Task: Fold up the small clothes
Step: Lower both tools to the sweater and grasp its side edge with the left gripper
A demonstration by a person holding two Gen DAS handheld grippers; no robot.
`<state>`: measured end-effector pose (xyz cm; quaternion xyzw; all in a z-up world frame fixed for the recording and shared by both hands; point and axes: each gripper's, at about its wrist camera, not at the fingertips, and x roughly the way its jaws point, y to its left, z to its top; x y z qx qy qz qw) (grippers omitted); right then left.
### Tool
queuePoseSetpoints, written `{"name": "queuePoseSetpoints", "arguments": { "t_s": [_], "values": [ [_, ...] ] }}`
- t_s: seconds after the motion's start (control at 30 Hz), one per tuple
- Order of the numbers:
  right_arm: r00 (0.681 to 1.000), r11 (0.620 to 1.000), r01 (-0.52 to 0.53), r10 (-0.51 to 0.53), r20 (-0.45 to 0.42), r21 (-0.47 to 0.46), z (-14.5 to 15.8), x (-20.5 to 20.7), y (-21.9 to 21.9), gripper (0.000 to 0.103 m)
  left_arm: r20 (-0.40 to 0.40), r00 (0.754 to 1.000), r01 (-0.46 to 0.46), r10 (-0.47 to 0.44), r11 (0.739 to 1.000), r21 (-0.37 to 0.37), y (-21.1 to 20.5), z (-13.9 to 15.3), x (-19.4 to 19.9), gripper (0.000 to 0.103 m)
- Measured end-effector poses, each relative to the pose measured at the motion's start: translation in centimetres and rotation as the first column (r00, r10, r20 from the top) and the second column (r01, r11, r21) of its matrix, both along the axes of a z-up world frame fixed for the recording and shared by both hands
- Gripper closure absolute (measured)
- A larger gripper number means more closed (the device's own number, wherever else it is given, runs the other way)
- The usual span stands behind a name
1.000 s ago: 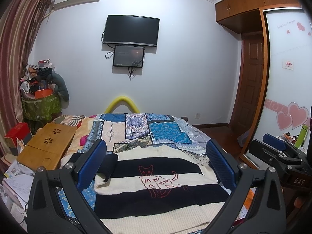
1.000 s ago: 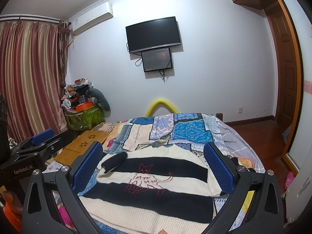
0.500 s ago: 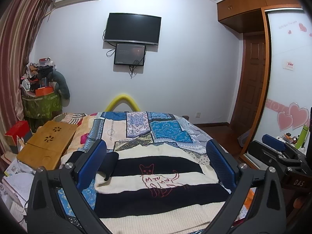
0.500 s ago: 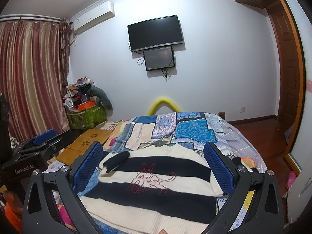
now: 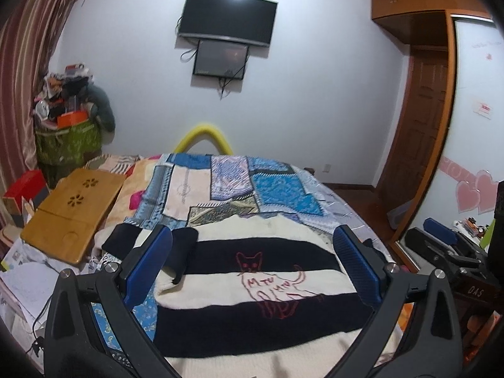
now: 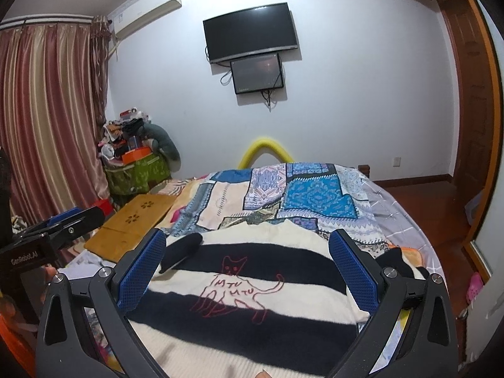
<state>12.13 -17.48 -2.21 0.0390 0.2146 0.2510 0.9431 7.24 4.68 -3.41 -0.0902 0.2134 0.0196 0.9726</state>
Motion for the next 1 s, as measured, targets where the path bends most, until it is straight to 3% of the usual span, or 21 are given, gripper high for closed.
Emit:
{"name": "queuePoseSetpoints", "arguments": {
  "t_s": [0.2,0.47,0.7,0.87,1.0],
  "values": [
    [1.000,0.999,-0.024,0.023,-0.021,-0.023,-0.6,3.3,0.7,0.000,-0.062,0.997,-0.040,0.043,0.998,0.057,3.3,-1.7,3.7,0.000],
    [0.996,0.996,-0.014,0.006,-0.091,-0.092,-2.2,8.5,1.5,0.000,-0.186,0.978,-0.088,0.095,0.995,0.046,8.7,-4.9,8.7,0.000],
    [0.980,0.984,-0.015,-0.020,-0.197,-0.177,-5.7,12.6,1.7,0.001,-0.341,0.921,-0.190,0.188,0.981,0.027,13.9,-9.5,13.0,0.000],
    [0.965,0.975,-0.043,-0.016,-0.261,-0.219,-8.1,14.4,2.0,0.001,-0.480,0.862,-0.238,0.164,0.966,-0.098,17.5,-14.0,15.5,0.000],
    [0.944,0.973,-0.067,-0.010,-0.329,-0.222,-10.1,16.0,2.2,0.002,-0.554,0.819,-0.309,0.148,0.928,-0.210,19.8,-17.2,16.1,0.004]
  ]
}}
